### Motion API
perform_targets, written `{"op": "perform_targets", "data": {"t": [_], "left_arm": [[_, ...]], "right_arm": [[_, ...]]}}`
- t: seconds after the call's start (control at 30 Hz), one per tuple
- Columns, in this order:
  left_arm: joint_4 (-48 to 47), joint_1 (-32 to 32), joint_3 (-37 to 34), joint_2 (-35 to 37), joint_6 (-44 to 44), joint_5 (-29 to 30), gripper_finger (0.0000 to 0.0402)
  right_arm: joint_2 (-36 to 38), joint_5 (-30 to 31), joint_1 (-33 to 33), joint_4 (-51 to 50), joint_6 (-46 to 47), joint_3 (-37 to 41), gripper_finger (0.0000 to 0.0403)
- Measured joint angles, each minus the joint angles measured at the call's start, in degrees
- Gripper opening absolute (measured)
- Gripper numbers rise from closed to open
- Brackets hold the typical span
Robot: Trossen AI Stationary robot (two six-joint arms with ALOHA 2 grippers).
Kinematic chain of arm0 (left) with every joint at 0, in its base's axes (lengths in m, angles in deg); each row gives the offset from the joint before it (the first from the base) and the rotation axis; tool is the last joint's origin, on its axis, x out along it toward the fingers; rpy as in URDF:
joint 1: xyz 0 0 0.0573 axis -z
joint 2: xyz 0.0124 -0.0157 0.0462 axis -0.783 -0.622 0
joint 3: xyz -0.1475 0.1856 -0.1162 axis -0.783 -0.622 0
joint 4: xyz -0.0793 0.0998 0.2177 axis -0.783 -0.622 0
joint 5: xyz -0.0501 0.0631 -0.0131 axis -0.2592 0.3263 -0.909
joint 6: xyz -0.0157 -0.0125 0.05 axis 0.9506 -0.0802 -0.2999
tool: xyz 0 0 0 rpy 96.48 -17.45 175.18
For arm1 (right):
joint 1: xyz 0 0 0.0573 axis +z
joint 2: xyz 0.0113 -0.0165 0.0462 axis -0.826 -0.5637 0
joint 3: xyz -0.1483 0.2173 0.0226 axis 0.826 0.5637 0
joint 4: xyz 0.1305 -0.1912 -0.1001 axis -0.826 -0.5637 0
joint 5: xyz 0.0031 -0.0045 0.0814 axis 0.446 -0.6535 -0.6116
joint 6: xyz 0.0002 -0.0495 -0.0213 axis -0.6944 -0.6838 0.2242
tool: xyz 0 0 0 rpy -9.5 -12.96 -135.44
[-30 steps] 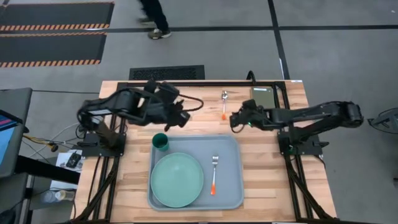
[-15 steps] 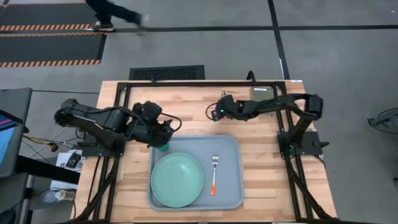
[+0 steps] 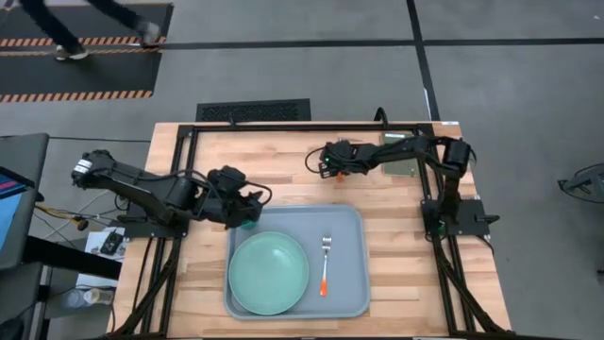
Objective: Pick and place plate/cup/fork/spoon on tray
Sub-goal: Put the orange spoon to the right side of the blue plate on the blue serving tray
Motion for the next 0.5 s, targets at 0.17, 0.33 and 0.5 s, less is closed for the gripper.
{"op": "perform_targets", "data": {"t": [0.17,0.33,0.5], "left_arm": [[2.8,0.0,-1.5,0.0,0.0,-0.2,0.0254],[4.5,0.0,-1.5,0.0,-0.9,-0.1,0.0254],[5.3,0.0,-1.5,0.0,-1.5,-0.3,0.0254]], "right_arm": [[-0.5,-1.0,-0.4,-1.0,1.7,-0.2,0.0131],[-0.6,-1.3,-0.3,-0.8,1.7,-0.1,0.0023],[-0.3,-1.9,-0.3,-1.2,1.7,-0.2,0.0021]]}}
